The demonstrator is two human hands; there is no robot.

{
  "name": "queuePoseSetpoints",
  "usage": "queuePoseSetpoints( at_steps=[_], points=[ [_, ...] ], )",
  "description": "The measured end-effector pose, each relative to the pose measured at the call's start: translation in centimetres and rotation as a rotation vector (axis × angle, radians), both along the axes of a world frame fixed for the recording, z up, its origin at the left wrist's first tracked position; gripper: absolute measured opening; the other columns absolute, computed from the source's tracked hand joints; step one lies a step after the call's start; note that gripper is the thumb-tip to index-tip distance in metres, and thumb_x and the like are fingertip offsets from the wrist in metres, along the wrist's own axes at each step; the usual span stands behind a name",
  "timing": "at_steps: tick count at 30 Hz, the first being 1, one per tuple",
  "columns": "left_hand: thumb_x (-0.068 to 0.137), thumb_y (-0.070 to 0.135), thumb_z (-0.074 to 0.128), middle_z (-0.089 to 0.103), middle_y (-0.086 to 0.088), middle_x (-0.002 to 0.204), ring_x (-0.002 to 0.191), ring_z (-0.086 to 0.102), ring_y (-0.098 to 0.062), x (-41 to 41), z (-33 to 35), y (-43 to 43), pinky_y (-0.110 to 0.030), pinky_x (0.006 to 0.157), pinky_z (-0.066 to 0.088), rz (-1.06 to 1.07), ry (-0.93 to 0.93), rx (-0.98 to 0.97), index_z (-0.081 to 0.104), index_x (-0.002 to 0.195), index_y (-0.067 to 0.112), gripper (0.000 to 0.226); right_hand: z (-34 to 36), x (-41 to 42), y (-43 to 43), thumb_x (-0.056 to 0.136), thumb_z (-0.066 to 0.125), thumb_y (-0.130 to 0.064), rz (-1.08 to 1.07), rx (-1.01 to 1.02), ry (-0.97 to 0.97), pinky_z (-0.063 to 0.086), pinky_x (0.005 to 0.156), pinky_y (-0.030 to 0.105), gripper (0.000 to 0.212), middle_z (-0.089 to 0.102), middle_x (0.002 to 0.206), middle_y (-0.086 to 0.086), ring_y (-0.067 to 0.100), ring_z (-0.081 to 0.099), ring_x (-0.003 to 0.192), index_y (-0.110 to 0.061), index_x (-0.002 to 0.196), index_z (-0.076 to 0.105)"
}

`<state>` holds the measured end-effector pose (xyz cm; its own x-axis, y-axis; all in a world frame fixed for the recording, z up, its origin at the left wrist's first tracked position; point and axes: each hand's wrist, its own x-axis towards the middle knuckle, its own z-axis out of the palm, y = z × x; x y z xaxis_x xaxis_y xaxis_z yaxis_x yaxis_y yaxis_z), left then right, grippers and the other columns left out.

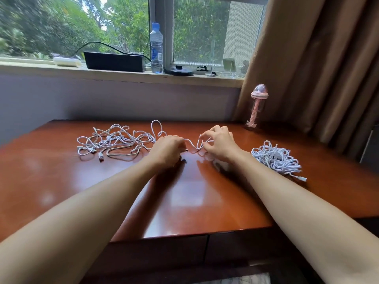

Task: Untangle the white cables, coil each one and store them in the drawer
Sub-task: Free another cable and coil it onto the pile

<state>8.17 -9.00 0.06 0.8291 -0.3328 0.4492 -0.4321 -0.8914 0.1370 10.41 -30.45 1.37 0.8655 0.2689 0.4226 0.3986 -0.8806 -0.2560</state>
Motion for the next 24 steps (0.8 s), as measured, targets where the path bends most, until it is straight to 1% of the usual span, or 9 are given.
queuePoseSetpoints(
  at_steps=[2, 5, 8, 11, 14, 16, 18, 20, 24],
  points=[
    [0.096, 0.024, 0.064, 0.075, 0.0, 0.106, 0.104, 0.065, -0.027, -0.3, 0.8, -0.2, -0.035, 0.087, 0.045, 0.013, -0.048, -0.051, 0.074, 0.105, 0.024, 0.014, 0.8, -0.5, 0.8, 0.09, 0.062, -0.035, 0.06, 0.058, 0.054, 0.043, 0.099, 0.038, 0.018, 0.061, 0.1, -0.01, 0.018, 0.052, 0.108, -0.037, 0.103, 0.073],
    [0.094, 0.019, 0.066, 0.076, 0.003, 0.097, 0.097, 0.068, -0.025, -0.6, 2.3, -0.4, -0.037, 0.086, 0.053, 0.007, 0.042, -0.278, 0.071, 0.105, 0.025, 0.014, 2.5, -1.5, 2.0, 0.088, 0.065, -0.04, 0.145, 0.116, 0.168, 0.055, 0.086, 0.035, 0.016, 0.071, 0.085, -0.013, 0.012, 0.068, 0.084, -0.033, 0.099, 0.074],
    [0.093, 0.016, 0.067, 0.072, 0.008, 0.087, 0.092, 0.068, -0.02, -0.8, 3.6, -0.1, -0.039, 0.085, 0.055, 0.001, 0.147, -0.416, 0.063, 0.108, 0.022, 0.016, 3.6, -2.1, 2.9, 0.093, 0.068, -0.036, 0.174, 0.132, 0.157, 0.056, 0.072, 0.028, 0.015, 0.072, 0.083, -0.011, 0.012, 0.069, 0.073, -0.027, 0.102, 0.076],
    [0.092, 0.012, 0.066, 0.072, 0.008, 0.082, 0.086, 0.069, -0.018, -1.2, 4.6, 0.4, -0.041, 0.085, 0.056, -0.024, 0.154, -0.493, 0.061, 0.105, 0.02, 0.016, 4.2, -2.6, 3.4, 0.093, 0.069, -0.037, 0.215, 0.219, 0.162, 0.053, 0.06, 0.024, 0.016, 0.074, 0.078, -0.009, 0.009, 0.067, 0.063, -0.024, 0.098, 0.076],
    [0.09, 0.018, 0.067, 0.072, 0.011, 0.081, 0.084, 0.069, -0.014, -1.6, 5.3, 1.1, -0.04, 0.085, 0.057, -0.034, 0.152, -0.478, 0.062, 0.102, 0.025, 0.014, 4.8, -3.1, 3.7, 0.092, 0.071, -0.033, 0.255, 0.261, 0.122, 0.052, 0.066, 0.021, 0.011, 0.073, 0.072, -0.015, -0.001, 0.066, 0.066, -0.023, 0.094, 0.077],
    [0.089, 0.032, 0.064, 0.072, 0.013, 0.082, 0.082, 0.069, -0.013, -1.7, 5.5, 1.5, -0.04, 0.082, 0.057, -0.046, 0.122, -0.434, 0.062, 0.098, 0.032, 0.009, 5.5, -3.2, 3.8, 0.092, 0.073, -0.028, 0.281, 0.283, 0.092, 0.049, 0.068, 0.015, 0.009, 0.07, 0.068, -0.022, -0.006, 0.065, 0.067, -0.022, 0.094, 0.078],
    [0.084, 0.046, 0.057, 0.072, 0.012, 0.087, 0.085, 0.068, -0.015, -1.8, 5.5, 1.9, -0.04, 0.082, 0.057, -0.056, 0.109, -0.405, 0.065, 0.095, 0.035, 0.017, 6.1, -3.1, 3.7, 0.091, 0.074, -0.025, 0.295, 0.302, 0.056, 0.05, 0.069, 0.018, 0.009, 0.072, 0.071, -0.016, -0.003, 0.065, 0.067, -0.018, 0.094, 0.08],
    [0.083, 0.047, 0.052, 0.074, 0.007, 0.095, 0.091, 0.068, -0.022, -1.6, 5.6, 2.0, -0.042, 0.086, 0.055, -0.028, 0.107, -0.327, 0.068, 0.096, 0.032, 0.026, 6.5, -3.1, 3.5, 0.091, 0.074, -0.022, 0.294, 0.319, 0.012, 0.053, 0.07, 0.024, 0.007, 0.075, 0.075, -0.008, 0.003, 0.067, 0.068, -0.018, 0.092, 0.08],
    [0.096, 0.039, 0.057, 0.075, 0.002, 0.102, 0.097, 0.066, -0.026, -0.7, 5.0, 1.7, -0.037, 0.091, 0.049, 0.022, 0.032, -0.269, 0.072, 0.099, 0.027, 0.019, 6.9, -3.4, 2.8, 0.091, 0.074, -0.022, 0.275, 0.368, -0.058, 0.055, 0.071, 0.026, 0.006, 0.075, 0.074, -0.006, 0.005, 0.067, 0.068, -0.023, 0.087, 0.079]
  ],
)
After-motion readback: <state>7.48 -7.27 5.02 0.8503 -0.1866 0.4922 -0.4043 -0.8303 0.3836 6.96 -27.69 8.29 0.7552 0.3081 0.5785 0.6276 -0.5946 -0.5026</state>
